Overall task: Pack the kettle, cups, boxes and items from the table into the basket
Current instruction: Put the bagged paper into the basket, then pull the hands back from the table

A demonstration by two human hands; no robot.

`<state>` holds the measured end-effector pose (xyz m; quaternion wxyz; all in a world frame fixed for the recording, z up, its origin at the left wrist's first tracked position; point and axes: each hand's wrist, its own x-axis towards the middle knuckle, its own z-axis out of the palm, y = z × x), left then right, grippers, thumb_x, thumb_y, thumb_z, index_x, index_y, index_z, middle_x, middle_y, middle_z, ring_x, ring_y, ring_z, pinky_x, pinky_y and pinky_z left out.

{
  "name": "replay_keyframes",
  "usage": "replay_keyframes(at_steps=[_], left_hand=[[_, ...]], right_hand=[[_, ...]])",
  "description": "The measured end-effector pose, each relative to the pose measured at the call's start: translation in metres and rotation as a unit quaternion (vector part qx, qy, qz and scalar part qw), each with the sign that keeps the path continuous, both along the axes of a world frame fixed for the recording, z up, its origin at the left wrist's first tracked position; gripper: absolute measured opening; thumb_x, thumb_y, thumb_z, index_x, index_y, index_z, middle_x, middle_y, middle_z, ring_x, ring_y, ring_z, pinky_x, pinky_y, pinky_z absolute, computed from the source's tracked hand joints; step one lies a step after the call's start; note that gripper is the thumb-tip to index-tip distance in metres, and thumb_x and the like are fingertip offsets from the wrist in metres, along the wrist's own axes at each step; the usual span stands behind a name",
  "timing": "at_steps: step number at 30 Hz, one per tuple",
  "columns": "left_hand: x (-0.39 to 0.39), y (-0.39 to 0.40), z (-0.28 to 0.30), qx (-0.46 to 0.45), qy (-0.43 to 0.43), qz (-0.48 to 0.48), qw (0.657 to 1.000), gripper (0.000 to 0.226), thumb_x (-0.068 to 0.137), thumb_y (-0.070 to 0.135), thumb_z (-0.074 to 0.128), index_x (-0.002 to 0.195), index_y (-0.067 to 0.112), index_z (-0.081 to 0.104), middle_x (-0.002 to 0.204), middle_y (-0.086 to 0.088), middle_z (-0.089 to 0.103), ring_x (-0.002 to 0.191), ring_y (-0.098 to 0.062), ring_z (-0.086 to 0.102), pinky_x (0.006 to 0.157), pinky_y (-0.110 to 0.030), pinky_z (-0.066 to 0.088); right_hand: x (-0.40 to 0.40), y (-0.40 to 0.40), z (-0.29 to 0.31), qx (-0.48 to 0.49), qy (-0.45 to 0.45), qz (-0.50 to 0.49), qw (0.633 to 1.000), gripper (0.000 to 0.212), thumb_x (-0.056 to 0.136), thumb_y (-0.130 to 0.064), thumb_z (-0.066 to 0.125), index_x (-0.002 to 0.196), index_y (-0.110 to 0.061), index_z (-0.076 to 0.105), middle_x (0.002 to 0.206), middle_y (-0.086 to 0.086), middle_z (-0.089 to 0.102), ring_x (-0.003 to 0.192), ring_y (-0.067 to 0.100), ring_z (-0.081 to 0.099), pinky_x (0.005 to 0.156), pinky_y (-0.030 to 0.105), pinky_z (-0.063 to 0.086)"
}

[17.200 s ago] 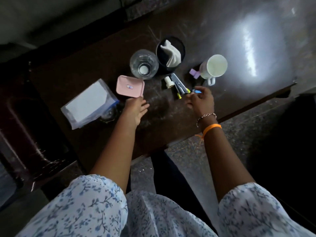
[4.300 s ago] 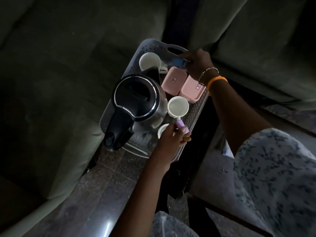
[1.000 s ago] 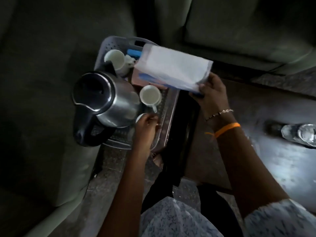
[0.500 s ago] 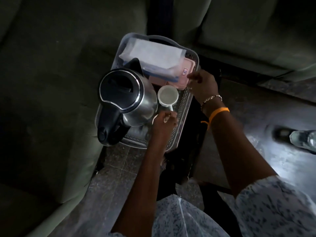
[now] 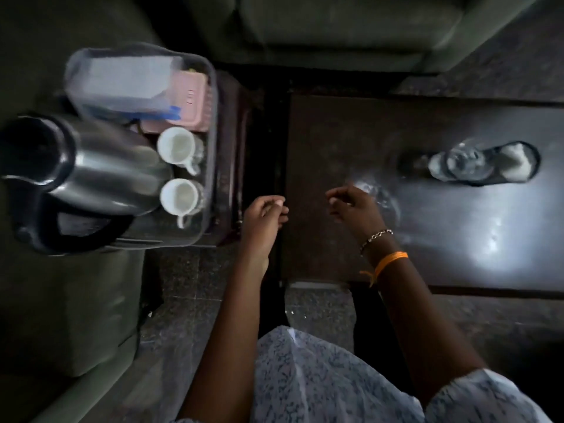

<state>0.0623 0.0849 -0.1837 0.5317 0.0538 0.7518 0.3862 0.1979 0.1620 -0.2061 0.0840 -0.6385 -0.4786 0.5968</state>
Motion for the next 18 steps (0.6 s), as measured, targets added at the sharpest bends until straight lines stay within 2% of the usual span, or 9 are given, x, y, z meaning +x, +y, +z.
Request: replay_keyframes(at_steps=[2, 4, 6, 8, 10, 12, 14, 16, 18], left_hand=[[0.045, 0.003, -0.001, -0.011, -0.015, -0.016, 1.0, 0.013, 0.094, 0.014, 0.045, 0.095, 0.015, 0.059, 0.077, 0.004, 0.059, 0.069, -0.006, 0.055, 0.067, -0.02, 0.044], [0.092, 0.01, -0.004, -0.022, -0.035, -0.045, 0.998, 0.016, 0.094, 0.014, 0.045, 0.087, 0.02, 0.058, 0.077, 0.004, 0.059, 0.067, -0.005, 0.054, 0.064, -0.019, 0.042], [0.139, 0.022, -0.008, -0.032, -0.055, -0.074, 0.995, 0.019, 0.094, 0.015, 0.045, 0.083, 0.024, 0.058, 0.079, 0.004, 0.06, 0.067, -0.005, 0.054, 0.062, -0.018, 0.042], [0.18, 0.039, -0.012, -0.032, -0.071, -0.097, 0.992, 0.02, 0.094, 0.016, 0.045, 0.082, 0.026, 0.059, 0.079, 0.005, 0.06, 0.068, -0.005, 0.055, 0.063, -0.017, 0.043], [0.216, 0.059, -0.015, -0.024, -0.078, -0.115, 0.99, 0.019, 0.095, 0.015, 0.045, 0.084, 0.023, 0.058, 0.078, 0.004, 0.06, 0.068, -0.006, 0.055, 0.064, -0.018, 0.043], [0.243, 0.079, -0.017, -0.02, -0.074, -0.121, 0.99, 0.015, 0.095, 0.014, 0.044, 0.091, 0.017, 0.057, 0.077, 0.004, 0.058, 0.068, -0.006, 0.054, 0.063, -0.016, 0.043], [0.263, 0.1, -0.021, -0.016, -0.068, -0.11, 0.992, 0.013, 0.095, 0.013, 0.044, 0.099, 0.014, 0.056, 0.079, 0.002, 0.058, 0.069, -0.007, 0.055, 0.066, -0.017, 0.044], [0.276, 0.121, -0.024, -0.007, -0.061, -0.105, 0.993, 0.018, 0.095, 0.01, 0.043, 0.109, 0.012, 0.054, 0.089, 0.0, 0.059, 0.076, -0.009, 0.057, 0.073, -0.021, 0.045], [0.284, 0.142, -0.03, 0.001, -0.054, -0.124, 0.991, 0.033, 0.094, 0.008, 0.043, 0.127, 0.009, 0.046, 0.111, -0.004, 0.056, 0.094, -0.015, 0.058, 0.085, -0.026, 0.045]], right_hand=[[0.051, 0.005, -0.004, -0.004, -0.016, -0.025, 1.0, 0.018, 0.088, 0.005, 0.049, 0.103, 0.007, 0.06, 0.07, 0.0, 0.056, 0.049, -0.001, 0.056, 0.057, 0.017, 0.044], [0.105, 0.014, -0.008, -0.009, -0.025, -0.048, 0.999, 0.02, 0.087, 0.007, 0.05, 0.104, 0.011, 0.059, 0.079, 0.01, 0.058, 0.058, 0.009, 0.052, 0.062, 0.021, 0.042], [0.159, 0.026, -0.013, -0.021, -0.035, -0.071, 0.997, 0.022, 0.088, 0.005, 0.049, 0.107, 0.01, 0.059, 0.082, 0.011, 0.058, 0.06, 0.011, 0.049, 0.058, 0.017, 0.041], [0.207, 0.043, -0.018, -0.017, -0.044, -0.104, 0.993, 0.021, 0.089, 0.004, 0.048, 0.106, 0.005, 0.06, 0.074, 0.008, 0.058, 0.057, 0.009, 0.051, 0.053, 0.015, 0.042], [0.247, 0.063, -0.02, -0.006, -0.049, -0.132, 0.99, 0.019, 0.088, 0.004, 0.047, 0.1, -0.003, 0.061, 0.07, 0.001, 0.057, 0.05, 0.002, 0.054, 0.049, 0.011, 0.042], [0.279, 0.086, -0.021, 0.001, -0.056, -0.149, 0.987, 0.021, 0.088, 0.005, 0.045, 0.084, -0.01, 0.06, 0.068, -0.001, 0.055, 0.045, -0.002, 0.054, 0.045, 0.008, 0.041], [0.304, 0.109, -0.026, 0.012, -0.067, -0.17, 0.983, 0.026, 0.087, 0.004, 0.045, 0.075, -0.015, 0.059, 0.067, 0.0, 0.055, 0.051, 0.005, 0.054, 0.051, 0.012, 0.044], [0.322, 0.13, -0.032, 0.03, -0.084, -0.193, 0.977, 0.018, 0.085, 0.001, 0.047, 0.093, -0.004, 0.063, 0.075, 0.004, 0.058, 0.066, 0.017, 0.055, 0.067, 0.028, 0.049], [0.331, 0.148, -0.037, 0.06, -0.11, -0.196, 0.973, 0.033, 0.081, 0.001, 0.047, 0.113, -0.002, 0.055, 0.093, 0.009, 0.058, 0.084, 0.022, 0.054, 0.08, 0.038, 0.047]])
